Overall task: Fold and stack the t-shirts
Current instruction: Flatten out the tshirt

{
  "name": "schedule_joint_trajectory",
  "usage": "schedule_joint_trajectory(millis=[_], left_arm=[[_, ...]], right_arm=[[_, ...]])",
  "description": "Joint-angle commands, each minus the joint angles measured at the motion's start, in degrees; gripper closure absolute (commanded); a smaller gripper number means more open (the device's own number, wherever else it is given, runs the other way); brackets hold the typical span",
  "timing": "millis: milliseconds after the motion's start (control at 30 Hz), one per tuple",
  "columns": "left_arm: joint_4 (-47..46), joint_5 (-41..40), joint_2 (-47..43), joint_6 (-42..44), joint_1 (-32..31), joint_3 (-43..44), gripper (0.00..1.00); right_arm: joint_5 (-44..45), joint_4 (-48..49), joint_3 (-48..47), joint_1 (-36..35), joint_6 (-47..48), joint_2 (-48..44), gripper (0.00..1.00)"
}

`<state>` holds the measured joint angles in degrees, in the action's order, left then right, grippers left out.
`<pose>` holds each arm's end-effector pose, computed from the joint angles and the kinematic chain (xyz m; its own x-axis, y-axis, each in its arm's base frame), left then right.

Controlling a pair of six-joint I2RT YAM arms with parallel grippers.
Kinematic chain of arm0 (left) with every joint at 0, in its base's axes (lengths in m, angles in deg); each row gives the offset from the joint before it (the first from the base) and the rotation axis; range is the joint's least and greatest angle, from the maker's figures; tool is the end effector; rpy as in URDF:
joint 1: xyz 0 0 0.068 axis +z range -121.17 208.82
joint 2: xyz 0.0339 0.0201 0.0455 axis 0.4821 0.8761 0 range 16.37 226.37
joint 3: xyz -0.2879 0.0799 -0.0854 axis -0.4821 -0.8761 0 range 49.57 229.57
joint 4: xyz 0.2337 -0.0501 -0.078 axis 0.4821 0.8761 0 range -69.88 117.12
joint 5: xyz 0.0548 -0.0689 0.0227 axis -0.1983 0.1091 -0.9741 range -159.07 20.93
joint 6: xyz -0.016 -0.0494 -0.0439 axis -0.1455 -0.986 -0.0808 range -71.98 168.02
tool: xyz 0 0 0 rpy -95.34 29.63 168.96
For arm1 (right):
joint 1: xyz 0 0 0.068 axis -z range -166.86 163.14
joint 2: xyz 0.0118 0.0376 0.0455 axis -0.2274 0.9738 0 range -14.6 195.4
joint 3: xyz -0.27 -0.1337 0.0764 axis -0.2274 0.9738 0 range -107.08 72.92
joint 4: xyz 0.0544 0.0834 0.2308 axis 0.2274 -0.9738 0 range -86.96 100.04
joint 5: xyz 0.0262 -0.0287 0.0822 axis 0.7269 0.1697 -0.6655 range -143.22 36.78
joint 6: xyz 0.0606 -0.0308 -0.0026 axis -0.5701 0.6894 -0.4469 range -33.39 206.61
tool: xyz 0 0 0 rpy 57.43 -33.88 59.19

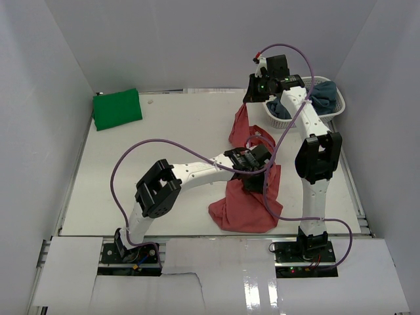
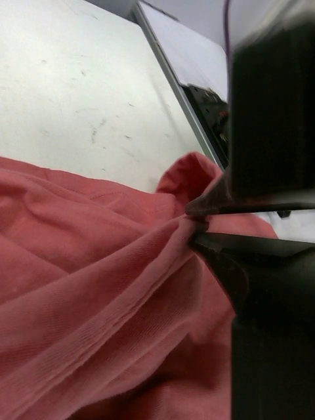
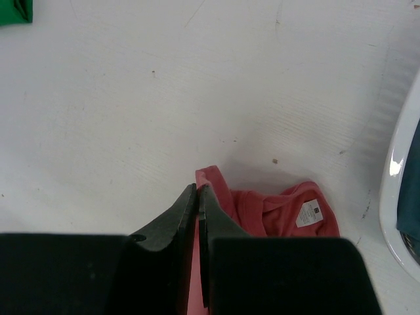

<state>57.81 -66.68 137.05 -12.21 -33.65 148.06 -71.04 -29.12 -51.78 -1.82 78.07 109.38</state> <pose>0.2192 -0.4256 0.2301 -0.9760 -0.0038 -0.2178 0.0977 0.8859 -0.4535 0.4995 0.1508 0.3494 -0.6648 -0.0314 -0.7463 -0.3829 0.8722 0.3044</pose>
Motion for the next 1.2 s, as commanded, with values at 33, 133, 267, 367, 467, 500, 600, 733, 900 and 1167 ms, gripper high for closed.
schedule_joint_trajectory(millis=[33,133,267,367,467,500,600,733,900,1167], left_arm=[[-0.25,0.25,-2.03,-0.94,-0.01,-0.15,0.88],[-0.08,0.07,-2.64,-0.95,-0.01,-0.5,1.0],[-0.16,0.94,-4.31,0.28,-0.01,-1.73,1.0],[0.97,1.65,-7.99,1.86,0.51,-2.43,1.0],[3.26,2.69,-14.12,4.41,3.06,-4.62,1.0],[3.0,3.66,-16.25,5.72,5.5,-7.85,1.0],[-1.64,9.35,-26.44,11.41,12.26,-18.63,1.0],[-8.6,21.49,-35.68,19.69,23.87,-29.06,1.0],[0.25,21.62,-34.3,32.6,29.87,-23.03,1.0],[2.12,17.64,-23.14,39.21,35.13,-11.08,1.0]], right_arm=[[-0.99,1.8,0.16,0.37,0.71,-2.25,0.92],[-0.81,1.89,0.25,0.37,0.71,-2.26,0.92],[-0.28,1.72,0.34,0.37,0.62,-2.25,0.92],[0.77,1.8,0.87,0.46,0.62,-2.61,0.92],[1.91,1.8,1.66,0.72,0.1,-3.13,0.92],[2.44,1.89,2.18,0.81,-0.08,-3.57,0.92],[3.58,2.5,3.76,1.07,-1.3,-4.54,0.92],[4.9,6.01,9.9,1.16,-4.12,-7.79,0.92],[7.01,9.62,13.34,1.16,-5.26,-10.51,0.92],[14.47,17.71,21.16,1.25,-7.55,-18.68,0.92]])
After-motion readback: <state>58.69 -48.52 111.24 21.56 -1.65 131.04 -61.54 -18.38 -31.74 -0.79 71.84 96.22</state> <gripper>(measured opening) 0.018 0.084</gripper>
